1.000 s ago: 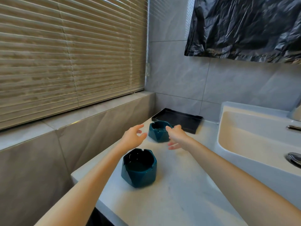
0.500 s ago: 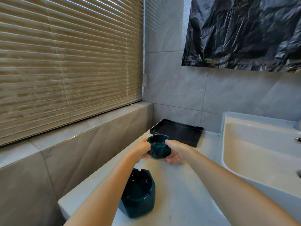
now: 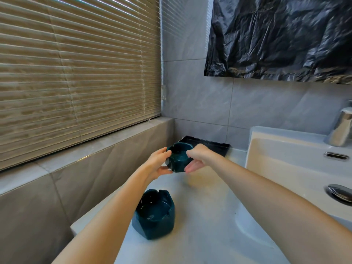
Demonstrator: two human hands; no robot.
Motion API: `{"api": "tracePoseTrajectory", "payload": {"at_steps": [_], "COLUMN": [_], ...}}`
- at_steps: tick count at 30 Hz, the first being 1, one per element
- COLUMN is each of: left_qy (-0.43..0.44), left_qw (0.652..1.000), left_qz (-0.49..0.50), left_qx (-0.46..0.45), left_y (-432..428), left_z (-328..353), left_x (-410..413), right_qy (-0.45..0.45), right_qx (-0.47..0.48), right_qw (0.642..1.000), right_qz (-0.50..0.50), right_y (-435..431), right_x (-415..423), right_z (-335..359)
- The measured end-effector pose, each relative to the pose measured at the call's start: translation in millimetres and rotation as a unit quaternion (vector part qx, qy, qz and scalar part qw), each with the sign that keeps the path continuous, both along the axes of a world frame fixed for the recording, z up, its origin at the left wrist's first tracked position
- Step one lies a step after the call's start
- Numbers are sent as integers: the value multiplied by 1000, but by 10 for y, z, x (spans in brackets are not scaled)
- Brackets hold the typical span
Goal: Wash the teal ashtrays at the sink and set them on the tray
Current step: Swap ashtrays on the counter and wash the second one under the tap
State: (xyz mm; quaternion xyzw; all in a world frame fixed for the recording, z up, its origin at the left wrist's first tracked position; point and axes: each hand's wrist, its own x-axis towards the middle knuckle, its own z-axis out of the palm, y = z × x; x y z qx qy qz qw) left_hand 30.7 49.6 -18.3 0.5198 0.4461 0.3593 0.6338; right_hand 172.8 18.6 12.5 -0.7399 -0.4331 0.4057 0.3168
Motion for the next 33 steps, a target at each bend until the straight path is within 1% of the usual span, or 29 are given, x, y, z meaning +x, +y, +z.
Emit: {"api": "tracePoseTrajectory", "payload": {"at_steps": [2,5,8,10,12,15,17,19,20,23,26,29,33], "left_qy": [-50,-112,-135,-123,-101,-55,-33,-17,-9,4,27,54,41], "left_qw": [999,993,986,985,986,989,987,981,978,969,957,945,932], "left_qz": [1,-37,-84,-99,-108,-119,-147,-187,-205,-237,-274,-298,-325], "left_qx": [7,29,53,67,75,69,56,46,50,66,91,120,151], "left_y": [-80,-258,-496,-674,-848,-1124,-1296,-1457,-1531,-1731,-1856,-1927,-1899], "left_z": [125,358,610,739,808,816,809,794,775,713,678,670,635], "left_x": [12,78,242,436,682,1072,1328,1590,1727,2131,2514,2838,3215], "right_qy": [-37,-71,-86,-91,-103,-151,-183,-185,-169,-112,-86,-110,-126], "right_qx": [35,88,117,117,96,50,31,18,17,31,56,91,122], "right_qw": [999,993,989,989,990,987,982,982,985,991,990,983,974], "right_qz": [8,18,16,5,-4,-20,-34,-38,-37,-63,-95,-113,-146], "right_y": [-96,-324,-628,-883,-1180,-1634,-1928,-2209,-2345,-2670,-2889,-3039,-3112], "right_x": [41,178,424,635,844,1207,1495,1779,1909,2256,2550,2779,3068], "right_z": [184,510,774,890,953,939,905,855,823,683,555,483,392]}}
